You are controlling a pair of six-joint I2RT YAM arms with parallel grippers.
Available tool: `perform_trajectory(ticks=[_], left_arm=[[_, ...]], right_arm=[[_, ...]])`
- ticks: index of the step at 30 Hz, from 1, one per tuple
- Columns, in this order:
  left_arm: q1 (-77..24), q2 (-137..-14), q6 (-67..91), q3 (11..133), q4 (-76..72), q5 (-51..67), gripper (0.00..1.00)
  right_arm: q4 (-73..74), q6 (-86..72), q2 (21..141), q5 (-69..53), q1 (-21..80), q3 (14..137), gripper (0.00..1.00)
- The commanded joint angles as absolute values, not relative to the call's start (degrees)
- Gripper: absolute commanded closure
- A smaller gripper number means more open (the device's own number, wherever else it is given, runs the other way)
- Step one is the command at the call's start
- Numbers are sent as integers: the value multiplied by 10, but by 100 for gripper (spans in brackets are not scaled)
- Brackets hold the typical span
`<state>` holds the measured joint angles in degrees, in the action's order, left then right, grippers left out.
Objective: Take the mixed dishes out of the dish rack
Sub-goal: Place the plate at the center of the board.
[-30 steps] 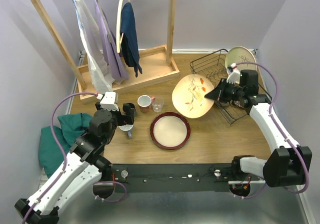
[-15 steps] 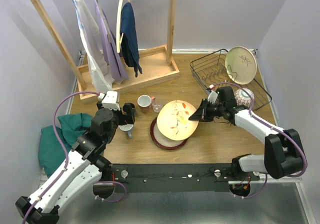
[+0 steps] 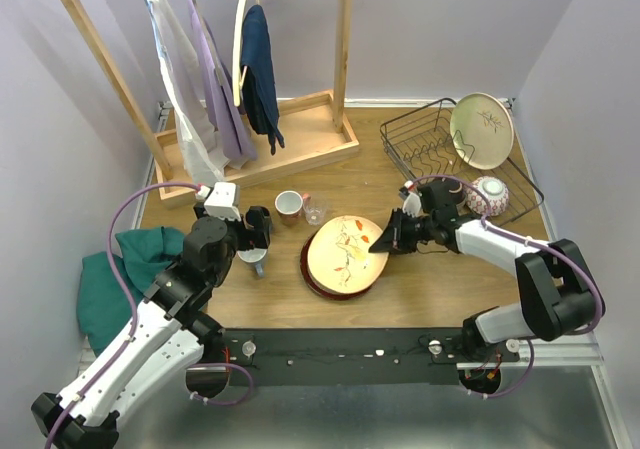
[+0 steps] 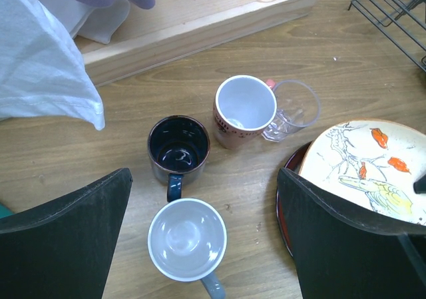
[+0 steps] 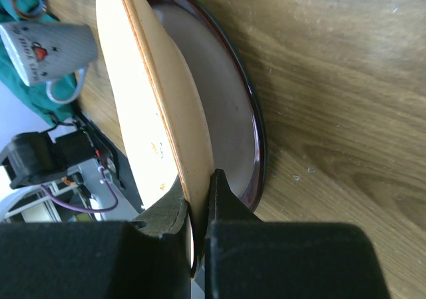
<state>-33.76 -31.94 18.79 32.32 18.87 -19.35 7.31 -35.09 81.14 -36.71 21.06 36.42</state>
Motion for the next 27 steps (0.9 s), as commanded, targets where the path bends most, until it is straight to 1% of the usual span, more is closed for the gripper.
perform_trajectory(ticks=[1, 4, 5, 7, 8, 11, 13, 14, 16, 17, 23, 27], left_arm=[[-334, -323, 180, 317, 173, -182, 1], [-334, -325, 181, 319, 174, -181, 1], [-334, -326, 181, 319, 175, -181, 1], [-334, -326, 181, 319, 176, -180, 1], [-334, -327, 181, 319, 176, -180, 1], [-333, -328, 180, 319, 176, -179, 1], [-333, -330, 180, 320, 176, -178, 1], [-332, -330, 179, 320, 175, -179, 1], [-332, -333, 179, 320, 176, -178, 1], [-332, -335, 179, 320, 175, -178, 1], [-330, -338, 178, 322, 177, -177, 1], [-330, -340, 178, 323, 177, -175, 1]], right_arm=[[43, -364, 815, -382, 223, 364, 90], [62, -354, 819, -373, 226, 367, 82], [69, -345, 821, -368, 226, 369, 75], [91, -336, 823, -358, 227, 377, 69], [98, -328, 823, -354, 228, 380, 64], [134, -309, 823, -336, 230, 397, 52], [161, -302, 823, -321, 231, 412, 47], [169, -295, 822, -318, 232, 417, 43], [184, -288, 820, -310, 232, 424, 38], [191, -284, 819, -307, 233, 431, 34], [236, -265, 820, -280, 236, 458, 25], [253, -258, 827, -269, 242, 471, 22]])
